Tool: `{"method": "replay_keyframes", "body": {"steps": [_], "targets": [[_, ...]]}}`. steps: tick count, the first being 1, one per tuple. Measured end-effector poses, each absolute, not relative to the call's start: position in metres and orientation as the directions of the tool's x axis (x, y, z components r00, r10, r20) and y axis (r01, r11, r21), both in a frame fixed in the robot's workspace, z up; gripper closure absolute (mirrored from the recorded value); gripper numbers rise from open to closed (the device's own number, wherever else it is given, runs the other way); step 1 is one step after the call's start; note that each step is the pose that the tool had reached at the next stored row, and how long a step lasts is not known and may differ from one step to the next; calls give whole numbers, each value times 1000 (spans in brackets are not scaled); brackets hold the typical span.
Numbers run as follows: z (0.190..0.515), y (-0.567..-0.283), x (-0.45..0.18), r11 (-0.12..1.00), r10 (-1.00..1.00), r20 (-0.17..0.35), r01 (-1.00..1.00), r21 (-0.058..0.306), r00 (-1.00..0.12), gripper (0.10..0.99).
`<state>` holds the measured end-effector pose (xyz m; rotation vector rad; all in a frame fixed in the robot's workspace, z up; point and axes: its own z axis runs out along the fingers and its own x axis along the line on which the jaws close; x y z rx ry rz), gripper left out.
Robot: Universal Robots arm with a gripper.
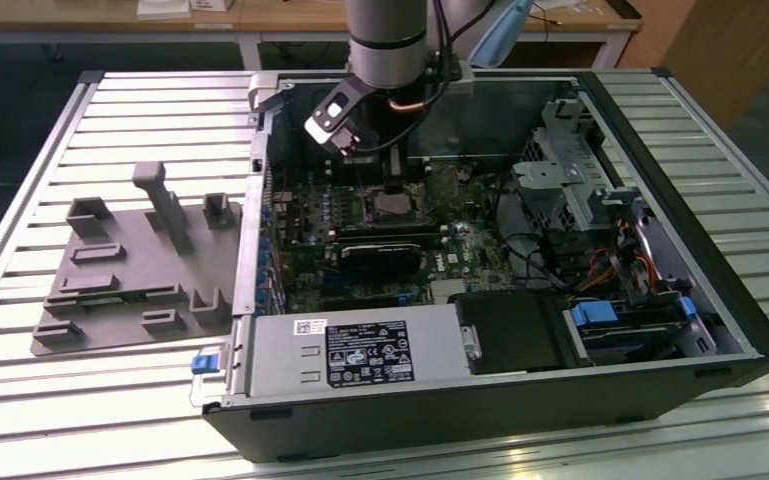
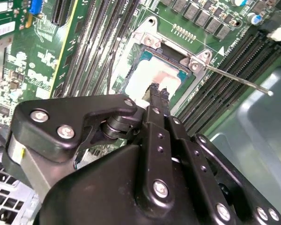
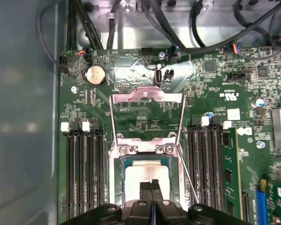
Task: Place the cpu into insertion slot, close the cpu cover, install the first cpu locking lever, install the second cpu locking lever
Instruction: 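Place the cpu into insertion slot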
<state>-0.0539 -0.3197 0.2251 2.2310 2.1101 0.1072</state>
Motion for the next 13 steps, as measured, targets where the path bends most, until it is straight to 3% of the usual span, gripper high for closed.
{"method": "replay_keyframes", "body": {"steps": [13], "targets": [[256, -320, -54, -56, 998, 3, 994, 98, 56, 984]]}}
